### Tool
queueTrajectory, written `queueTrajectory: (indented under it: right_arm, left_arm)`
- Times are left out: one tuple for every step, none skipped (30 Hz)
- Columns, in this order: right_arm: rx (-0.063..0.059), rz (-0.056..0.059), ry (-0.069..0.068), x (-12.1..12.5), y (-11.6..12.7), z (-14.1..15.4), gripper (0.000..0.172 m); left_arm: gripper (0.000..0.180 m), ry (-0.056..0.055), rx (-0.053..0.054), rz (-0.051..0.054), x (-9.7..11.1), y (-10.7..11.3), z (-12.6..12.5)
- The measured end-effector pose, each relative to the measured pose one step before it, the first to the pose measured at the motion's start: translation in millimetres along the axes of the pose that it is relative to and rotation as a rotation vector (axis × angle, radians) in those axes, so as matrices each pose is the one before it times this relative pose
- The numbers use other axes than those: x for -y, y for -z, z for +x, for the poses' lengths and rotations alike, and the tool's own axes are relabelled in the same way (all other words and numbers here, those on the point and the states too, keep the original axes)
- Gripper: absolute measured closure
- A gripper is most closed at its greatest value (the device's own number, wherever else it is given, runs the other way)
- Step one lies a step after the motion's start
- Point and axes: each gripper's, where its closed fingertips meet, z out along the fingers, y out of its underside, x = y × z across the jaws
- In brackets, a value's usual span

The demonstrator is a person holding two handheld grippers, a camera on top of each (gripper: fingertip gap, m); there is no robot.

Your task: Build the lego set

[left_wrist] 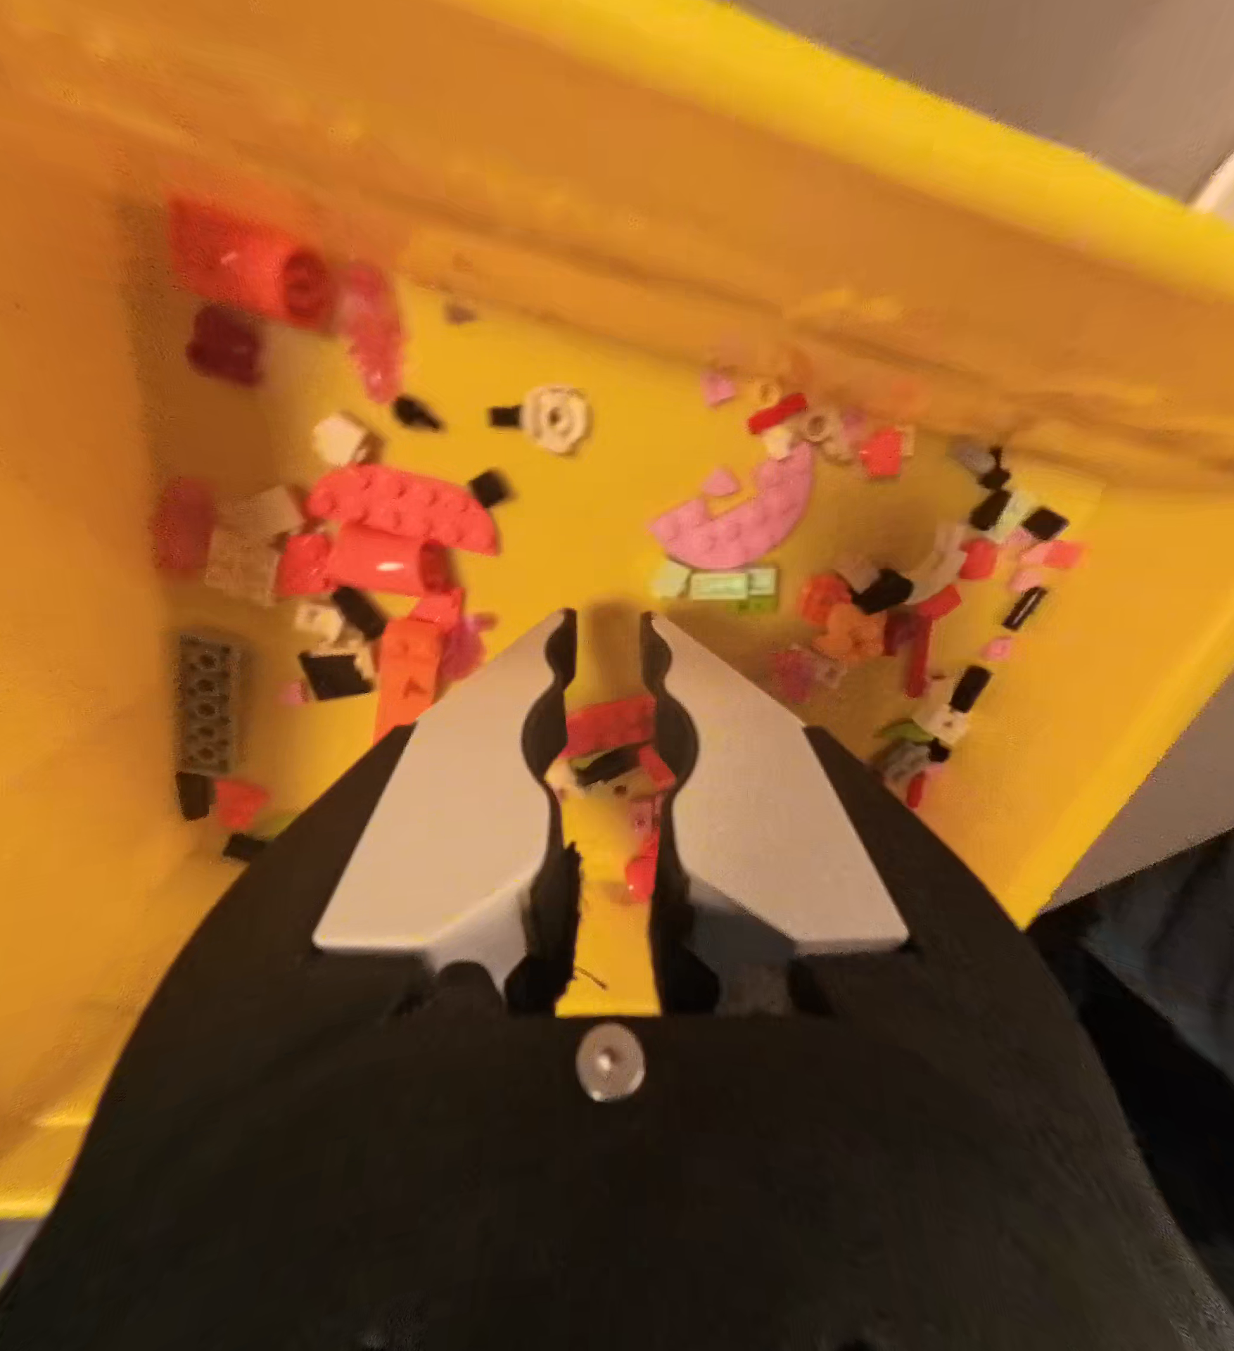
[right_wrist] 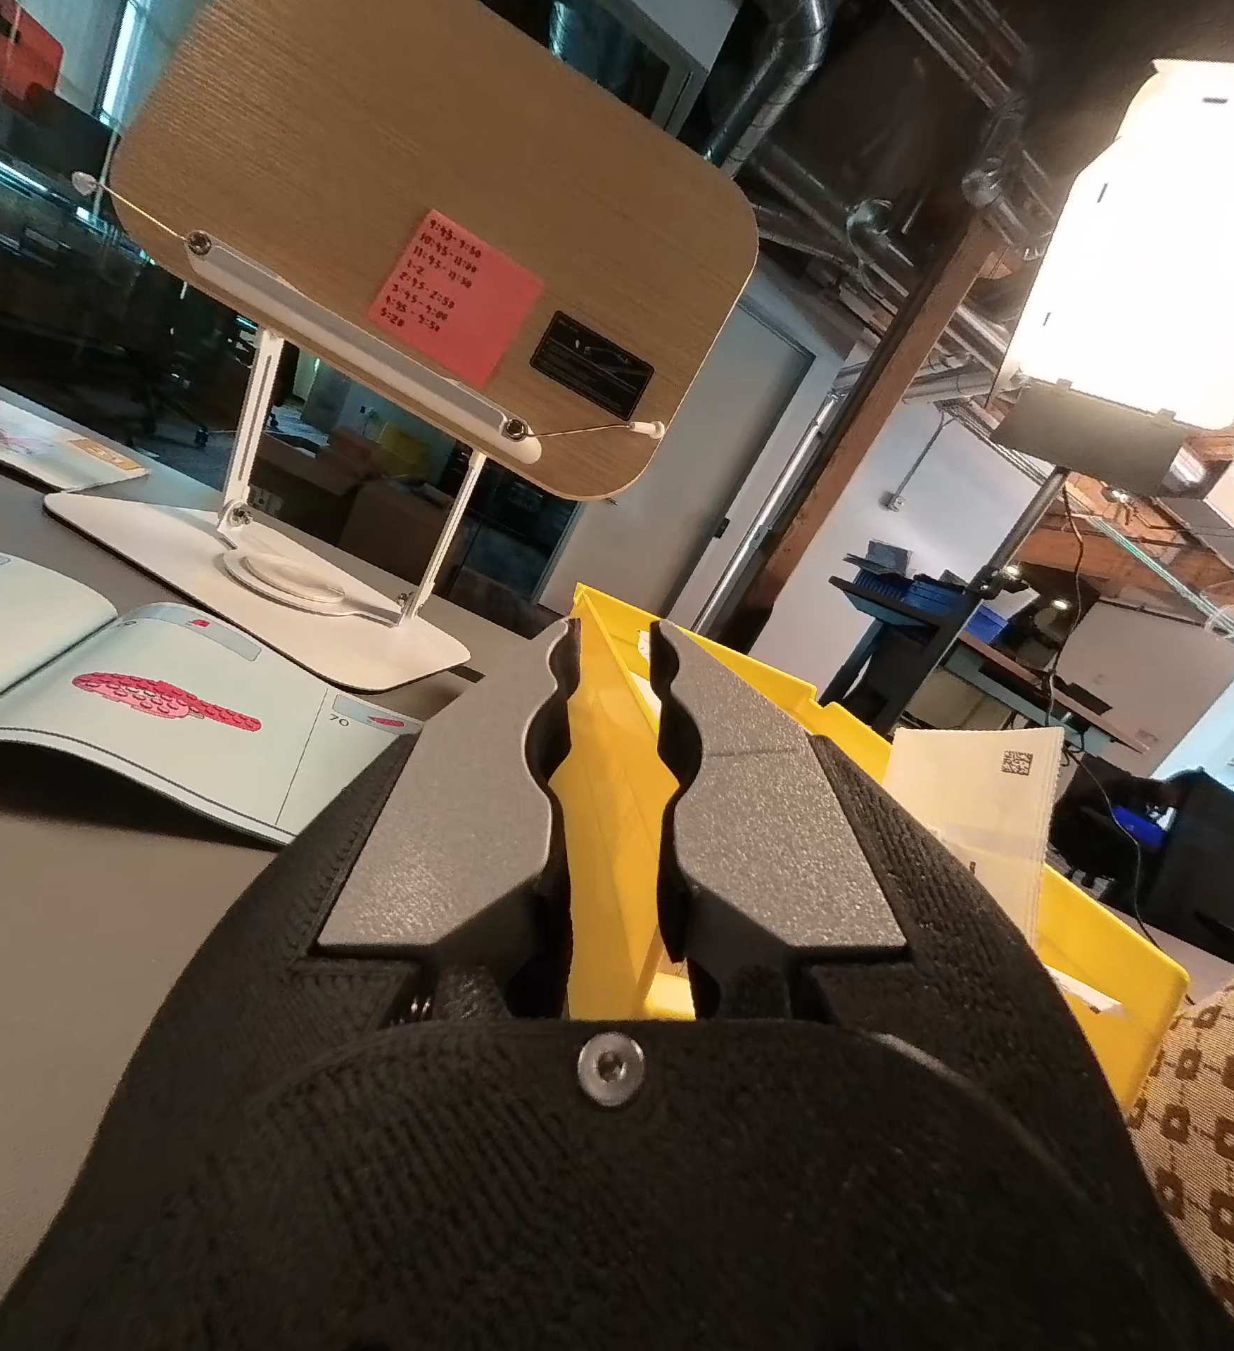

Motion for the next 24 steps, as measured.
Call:
queueTrajectory:
  right_arm:
    - [-0.0003, -0.0015, 0.0011, -0.24, -0.18, 0.0, 0.155]
    - [-0.0001, -0.0017, 0.0003, -0.32, -0.15, 0.04, 0.155]
    - [0.0006, -0.001, -0.0004, -0.18, -0.14, -0.17, 0.155]
    - [0.0014, -0.0005, -0.0006, -0.26, -0.05, -0.15, 0.155]
    - [0.0018, -0.0005, -0.0002, -0.05, -0.12, -0.39, 0.156]
    - [0.0035, -0.001, 0.0002, -0.33, -0.17, -0.69, 0.156]
    - [0.0048, -0.0031, 0.0017, -0.63, -0.47, -1.0, 0.156]
    - [0.0038, -0.0044, 0.0044, -0.89, -0.52, -1.02, 0.157]
    - [0.0042, -0.003, 0.0059, -0.48, -0.32, -1.16, 0.157]
    - [0.0059, -0.0006, 0.006, -0.05, -0.22, -1.4, 0.158]
    - [0.0053, 0.0008, 0.0059, 0.24, -0.14, -1.38, 0.158]
    - [0.0042, 0.0014, 0.0054, 0.3, -0.02, -1.15, 0.158]
    - [0.0041, 0.001, 0.004, 0.21, -0.05, -0.99, 0.159]
    - [0.0035, 0.0003, 0.003, 0.09, -0.06, -0.74, 0.159]
    - [0.0026, 0.0003, 0.0021, 0.03, -0.11, -0.62, 0.159]
    - [0.0023, 0.0005, 0.0006, 0.0, -0.09, -0.39, 0.159]
    - [0.0019, 0.0004, -0.0005, 0.0, -0.08, -0.24, 0.159]
    - [0.0012, 0.0003, -0.0009, -0.02, 0.01, -0.11, 0.16]
    - [0.0009, 0.0004, -0.001, -0.02, 0.0, -0.08, 0.16]
    - [0.0005, 0.0004, -0.0009, -0.02, 0.0, -0.01, 0.16]
    - [0.0, 0.0006, -0.0008, 0.14, 0.1, 0.11, 0.16]
    - [-0.0004, 0.0001, -0.0009, -0.05, 0.02, 0.11, 0.16]
    - [-0.0009, -0.0012, -0.0004, -0.23, 0.03, 0.17, 0.161]
    - [-0.0008, -0.0029, 0.0003, -0.54, -0.2, 0.16, 0.161]
  left_arm:
    - [0.165, -0.0253, 0.0107, 0.0115, 2.77, -1.91, 4.27]
    - [0.167, 0.0227, 0.0329, 0.0275, 5.19, 1.38, -4.28]
    - [0.171, 0.04, 0.0473, 0.0377, 6.06, 4.31, -11.46]
    - [0.174, 0.0518, 0.0583, 0.0363, 5.4, 6.14, -17.35]
    - [0.175, 0.0559, 0.059, 0.024, 3.67, 6.09, -20.2]
    - [0.176, 0.0525, 0.0311, 0.0028, 0.62, 4.17, -16.86]
    - [0.175, 0.0609, 0.0136, -0.0255, -3.07, 1.36, -14.08]
    - [0.174, 0.0531, 0.0102, -0.0488, -5.99, -1.13, -11.74]
    - [0.171, 0.0328, 0.0122, -0.0497, -6.21, -2.94, -9.33]
    - [0.168, 0.0176, 0.0279, -0.0461, -6.25, -3.69, -9.02]
    - [0.169, -0.0034, 0.0444, -0.048, -7.28, -4.14, -8.72]
    - [0.174, -0.0258, 0.0447, -0.0407, -6.86, -4.09, -6.14]
    - [0.179, -0.0277, 0.0527, -0.03, -5.66, -3.83, -5.82]
    - [0.18, -0.027, 0.0499, -0.022, -4.18, -3.69, -4.73]
    - [0.18, -0.017, 0.0358, -0.0163, -3.2, -3.5, -2.75]
    - [0.18, -0.0024, 0.014, -0.0167, -2.95, -3.53, -0.26]
    - [0.18, 0.0022, -0.0085, -0.0116, -2.33, -3.24, 2.5]
    - [0.18, 0.0058, -0.0108, -0.0077, -1.8, -2.86, 1.96]
    - [0.18, 0.0061, 0.0017, -0.0078, -1.63, -2.59, -0.58]
    - [0.18, 0.0079, 0.0047, -0.007, -1.48, -2.29, -1.67]
    - [0.18, 0.0095, 0.0044, -0.0057, -1.27, -1.9, -1.92]
    - [0.18, 0.0035, -0.004, 0.0054, 0.3, -0.72, -0.51]
    - [0.18, 0.0023, -0.0068, 0.0079, 0.9, 0.35, 0.1]
    - [0.18, 0.0005, -0.0064, 0.0016, 0.06, 0.56, 0.16]
